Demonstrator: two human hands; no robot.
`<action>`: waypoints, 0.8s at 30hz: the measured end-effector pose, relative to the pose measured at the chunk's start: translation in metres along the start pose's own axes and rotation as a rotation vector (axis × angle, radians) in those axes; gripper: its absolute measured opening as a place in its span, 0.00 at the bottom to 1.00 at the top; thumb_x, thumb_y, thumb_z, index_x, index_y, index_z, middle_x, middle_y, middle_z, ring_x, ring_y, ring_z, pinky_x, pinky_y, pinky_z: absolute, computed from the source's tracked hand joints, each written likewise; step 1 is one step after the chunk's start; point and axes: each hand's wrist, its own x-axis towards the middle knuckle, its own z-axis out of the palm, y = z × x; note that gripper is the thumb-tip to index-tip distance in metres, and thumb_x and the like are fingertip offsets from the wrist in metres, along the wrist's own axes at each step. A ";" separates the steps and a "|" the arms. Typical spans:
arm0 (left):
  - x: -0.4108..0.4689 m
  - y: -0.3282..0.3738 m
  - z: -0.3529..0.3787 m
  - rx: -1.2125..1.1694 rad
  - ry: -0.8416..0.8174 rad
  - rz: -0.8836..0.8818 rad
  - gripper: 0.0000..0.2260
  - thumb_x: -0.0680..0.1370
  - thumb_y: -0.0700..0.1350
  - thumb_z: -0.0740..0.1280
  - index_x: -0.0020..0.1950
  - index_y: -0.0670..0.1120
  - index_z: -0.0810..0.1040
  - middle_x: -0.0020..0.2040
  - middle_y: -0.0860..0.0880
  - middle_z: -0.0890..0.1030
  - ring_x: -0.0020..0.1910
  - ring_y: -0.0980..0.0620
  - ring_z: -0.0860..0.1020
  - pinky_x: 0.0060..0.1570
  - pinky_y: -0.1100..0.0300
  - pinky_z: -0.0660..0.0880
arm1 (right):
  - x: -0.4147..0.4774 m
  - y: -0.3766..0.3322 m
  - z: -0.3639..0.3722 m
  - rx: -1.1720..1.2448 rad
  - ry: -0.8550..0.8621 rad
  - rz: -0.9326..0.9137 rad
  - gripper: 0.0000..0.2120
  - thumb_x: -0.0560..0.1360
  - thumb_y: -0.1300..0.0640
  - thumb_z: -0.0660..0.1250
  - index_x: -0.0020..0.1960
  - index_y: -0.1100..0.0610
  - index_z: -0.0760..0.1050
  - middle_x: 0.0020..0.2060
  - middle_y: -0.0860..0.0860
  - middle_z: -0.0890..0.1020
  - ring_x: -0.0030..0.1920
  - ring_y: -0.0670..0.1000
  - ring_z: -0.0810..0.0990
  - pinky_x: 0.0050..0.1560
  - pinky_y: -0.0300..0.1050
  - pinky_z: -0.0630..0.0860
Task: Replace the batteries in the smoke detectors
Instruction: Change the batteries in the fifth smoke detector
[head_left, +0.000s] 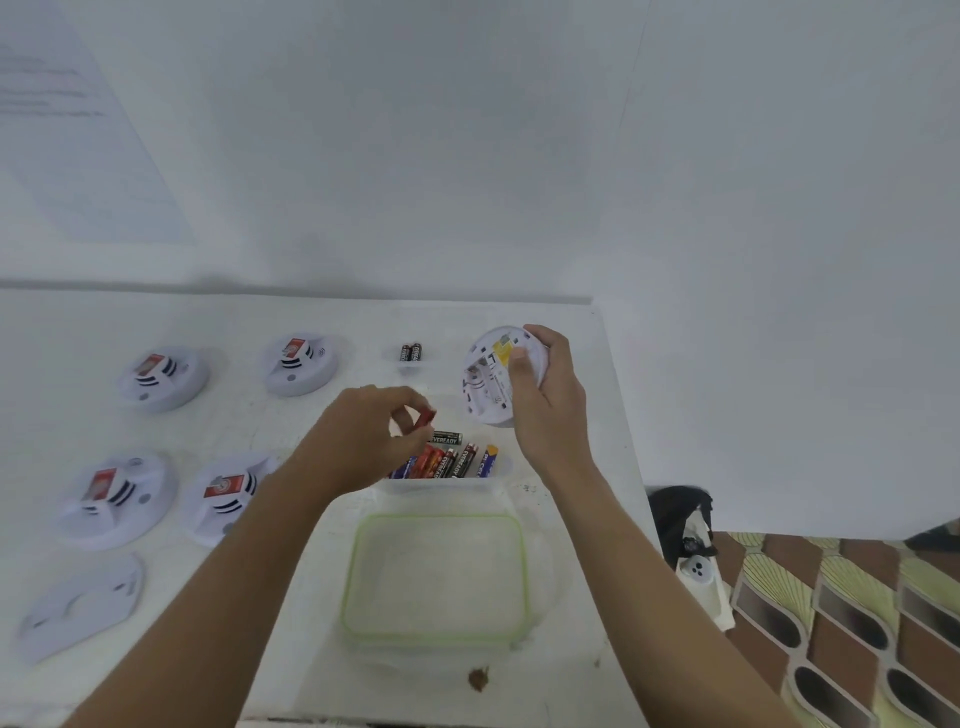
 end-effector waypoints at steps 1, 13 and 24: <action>0.001 -0.001 0.001 0.100 -0.046 -0.012 0.12 0.76 0.53 0.70 0.59 0.55 0.78 0.38 0.59 0.83 0.43 0.56 0.76 0.47 0.57 0.73 | 0.001 0.000 0.001 0.003 -0.004 0.001 0.11 0.84 0.52 0.59 0.66 0.48 0.69 0.50 0.38 0.78 0.49 0.30 0.76 0.45 0.27 0.73; 0.021 -0.003 -0.005 0.082 0.091 -0.076 0.08 0.77 0.49 0.69 0.53 0.47 0.82 0.32 0.54 0.80 0.33 0.58 0.76 0.42 0.59 0.76 | 0.017 0.000 0.015 -0.003 -0.009 0.002 0.12 0.84 0.51 0.59 0.68 0.49 0.68 0.51 0.40 0.78 0.50 0.34 0.78 0.45 0.27 0.73; 0.144 -0.019 -0.008 0.249 -0.032 -0.191 0.10 0.75 0.44 0.73 0.52 0.40 0.79 0.50 0.42 0.80 0.47 0.42 0.80 0.49 0.54 0.77 | 0.048 -0.005 0.026 0.019 0.031 0.018 0.12 0.84 0.52 0.58 0.68 0.49 0.68 0.52 0.42 0.78 0.52 0.36 0.77 0.45 0.27 0.75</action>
